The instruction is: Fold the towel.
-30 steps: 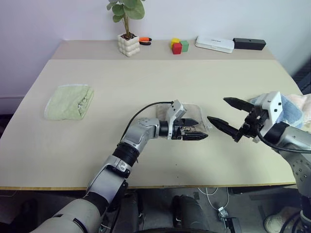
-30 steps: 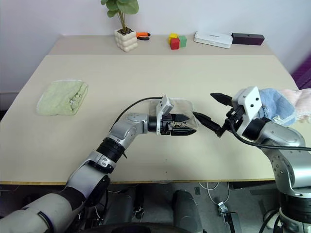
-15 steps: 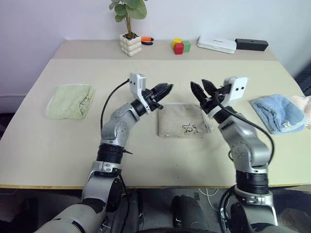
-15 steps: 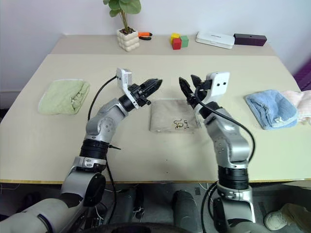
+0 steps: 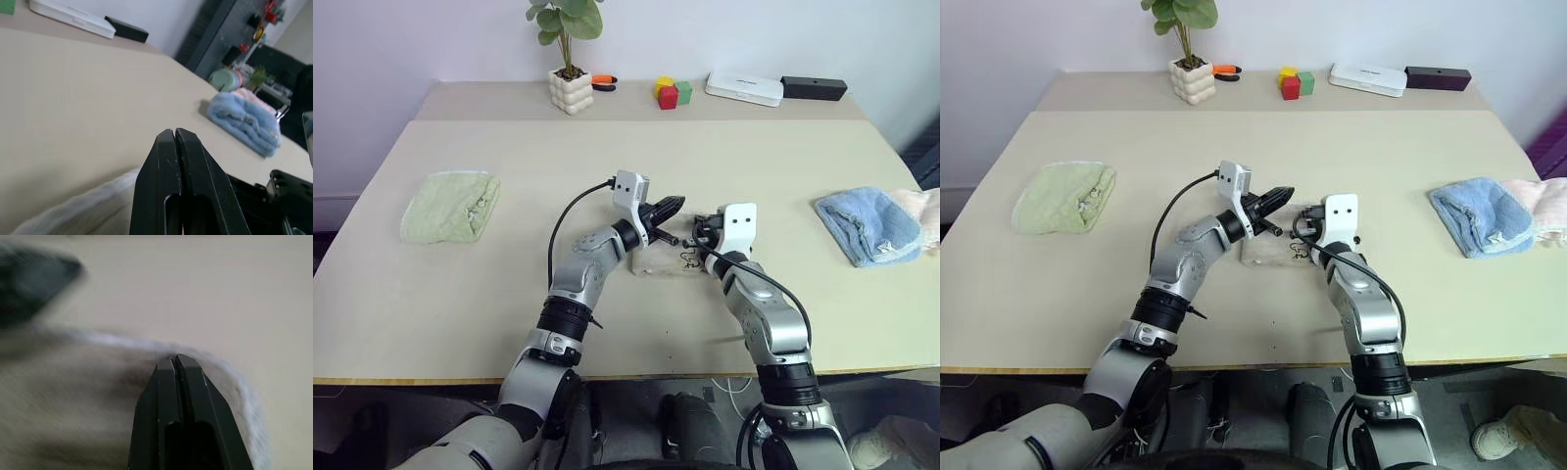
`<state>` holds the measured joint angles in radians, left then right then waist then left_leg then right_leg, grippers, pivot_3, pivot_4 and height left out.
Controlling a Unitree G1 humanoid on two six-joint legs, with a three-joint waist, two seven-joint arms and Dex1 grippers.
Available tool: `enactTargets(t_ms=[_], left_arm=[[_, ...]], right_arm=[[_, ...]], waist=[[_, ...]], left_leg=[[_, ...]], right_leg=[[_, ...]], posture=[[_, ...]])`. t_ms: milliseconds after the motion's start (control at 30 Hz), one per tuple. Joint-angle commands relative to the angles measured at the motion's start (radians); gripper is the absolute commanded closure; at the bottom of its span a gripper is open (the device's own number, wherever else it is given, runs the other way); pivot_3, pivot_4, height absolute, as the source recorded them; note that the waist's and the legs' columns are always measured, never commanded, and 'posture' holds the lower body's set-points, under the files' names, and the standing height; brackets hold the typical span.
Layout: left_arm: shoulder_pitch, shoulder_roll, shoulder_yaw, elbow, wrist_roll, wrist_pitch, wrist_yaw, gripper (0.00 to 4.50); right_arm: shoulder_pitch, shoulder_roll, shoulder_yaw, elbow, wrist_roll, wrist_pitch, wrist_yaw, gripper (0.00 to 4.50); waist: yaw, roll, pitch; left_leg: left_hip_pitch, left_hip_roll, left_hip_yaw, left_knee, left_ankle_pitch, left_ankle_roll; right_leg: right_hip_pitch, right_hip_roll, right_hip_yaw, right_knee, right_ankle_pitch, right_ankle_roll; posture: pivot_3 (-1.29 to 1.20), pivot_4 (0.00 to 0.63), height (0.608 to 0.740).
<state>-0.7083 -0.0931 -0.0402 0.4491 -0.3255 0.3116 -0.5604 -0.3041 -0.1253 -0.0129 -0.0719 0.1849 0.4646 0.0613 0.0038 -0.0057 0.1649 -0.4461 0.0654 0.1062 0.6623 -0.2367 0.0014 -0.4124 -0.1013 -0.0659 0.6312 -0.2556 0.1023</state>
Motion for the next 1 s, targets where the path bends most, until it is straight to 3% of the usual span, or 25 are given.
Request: enactTargets(t_ms=[33,200,433,533,633,867,933,1000], left_arm=[[0.005,0.005,-0.022,0.056,0.046,0.001,0.026,4.5],[0.015,0.054,-0.058,0.159,0.134,0.001,0.057,4.5],[0.016,0.086,0.009,0.161,0.1,-0.01,0.075,4.5],[0.018,0.082,0.036,0.146,0.073,0.005,0.07,4.5],[0.034,0.095,0.035,0.09,0.04,0.025,0.002,4.5],[0.062,0.129,0.061,-0.107,-0.052,0.077,-0.076,1.21],[0.067,0.158,0.064,-0.158,-0.054,0.049,-0.096,0.14],[0.064,0.188,0.075,-0.203,-0.07,0.042,-0.124,0.06]], right_arm=[[0.0,0.018,-0.005,0.017,-0.018,0.012,-0.022,4.47],[0.013,0.009,-0.024,0.059,-0.06,0.017,-0.064,4.47],[0.028,-0.026,-0.052,0.056,-0.091,0.005,-0.08,4.47],[0.031,-0.017,-0.109,0.038,-0.017,0.007,-0.05,4.47],[0.016,-0.041,-0.124,0.012,0.01,0.025,-0.005,3.63],[-0.072,-0.161,-0.232,-0.036,0.127,0.146,0.107,0.12],[-0.103,-0.208,-0.27,-0.047,0.2,0.223,0.163,0.0],[-0.135,-0.256,-0.312,-0.034,0.262,0.302,0.201,0.0]], waist=[[0.0,0.0,0.0],[0.002,-0.001,-0.002],[-0.002,-0.001,-0.003],[0.0,-0.001,-0.003],[-0.003,0.0,-0.003],[-0.017,0.001,-0.001],[-0.017,0.001,-0.001],[-0.016,0.001,-0.001]], left_leg=[[0.0,0.0,0.0,0.0,0.0,0.0],[0.002,0.0,-0.001,0.0,0.0,0.0],[0.004,0.001,-0.001,0.0,0.0,0.0],[0.004,0.0,-0.001,0.0,0.0,0.0],[0.003,0.001,-0.001,0.001,0.0,0.0],[0.002,0.001,-0.001,-0.001,0.0,0.0],[0.002,0.001,-0.001,-0.001,0.0,0.0],[0.002,0.001,0.0,-0.001,0.0,0.0]], right_leg=[[0.0,0.0,0.0,0.0,0.0,0.0],[0.002,0.0,0.0,0.0,0.0,0.0],[0.004,0.0,0.0,-0.001,0.0,-0.001],[0.004,0.0,0.0,-0.001,0.0,-0.001],[0.004,0.0,0.0,0.0,0.0,0.0],[0.001,0.0,0.0,0.0,0.0,0.0],[0.001,0.0,0.0,0.0,0.0,0.0],[0.001,0.0,0.0,0.0,0.0,0.0]], posture=[[0.0,0.15,0.735],[0.0,0.15,0.735],[0.0,0.15,0.735],[0.0,0.15,0.735],[0.0,0.15,0.735],[0.0,0.15,0.735],[0.0,0.15,0.735],[0.0,0.15,0.735]])
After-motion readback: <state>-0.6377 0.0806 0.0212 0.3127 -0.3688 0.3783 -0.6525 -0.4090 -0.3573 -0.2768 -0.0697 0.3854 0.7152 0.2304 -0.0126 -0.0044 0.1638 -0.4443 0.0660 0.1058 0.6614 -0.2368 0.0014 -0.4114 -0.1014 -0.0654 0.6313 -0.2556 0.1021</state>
